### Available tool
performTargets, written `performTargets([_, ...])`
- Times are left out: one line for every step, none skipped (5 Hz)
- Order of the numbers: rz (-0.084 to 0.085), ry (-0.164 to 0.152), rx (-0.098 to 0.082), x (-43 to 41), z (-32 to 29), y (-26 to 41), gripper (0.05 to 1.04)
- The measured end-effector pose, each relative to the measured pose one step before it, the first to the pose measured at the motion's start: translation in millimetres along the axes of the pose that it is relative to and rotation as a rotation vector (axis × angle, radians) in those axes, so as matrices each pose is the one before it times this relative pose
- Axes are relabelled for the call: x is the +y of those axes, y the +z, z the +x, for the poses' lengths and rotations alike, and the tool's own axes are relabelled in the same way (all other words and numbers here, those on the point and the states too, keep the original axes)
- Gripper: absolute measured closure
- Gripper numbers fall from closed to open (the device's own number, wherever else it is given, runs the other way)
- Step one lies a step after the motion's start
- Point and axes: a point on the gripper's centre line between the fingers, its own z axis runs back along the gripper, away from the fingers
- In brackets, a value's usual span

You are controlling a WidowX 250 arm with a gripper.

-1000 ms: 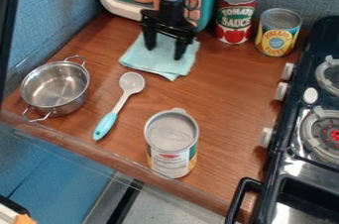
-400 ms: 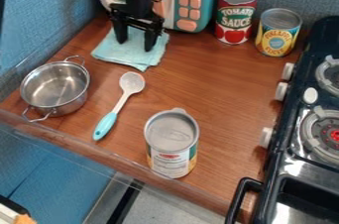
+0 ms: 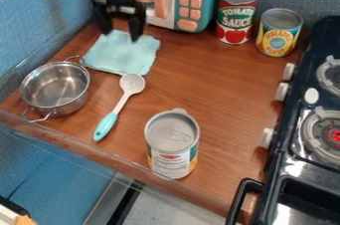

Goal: Move the green towel to the right side of the table

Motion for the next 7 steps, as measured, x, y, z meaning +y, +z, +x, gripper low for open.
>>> performTargets([-0.0031,-0.0110,-0.0233,-0.76,1.37,18.93,0.085])
performTargets([0.0256,-0.0009,0.0236,3.67,-5.32,-2.95,0.085])
performTargets([-0.0013,-0.0008,-0.0004,-0.21,0.06,0.00,0.085])
performTargets([0.0000,0.0000,0.0000,0.00,0.00,0.00,0.085])
performTargets([-0.0002,-0.0015,-0.0001,-0.63,0.19,0.01,0.084])
performTargets([0.0002,0.0015,0.0001,0.63,-0.19,0.00,0.085])
performTargets([0.0000,0.0000,0.0000,0.00,0.00,0.00,0.085])
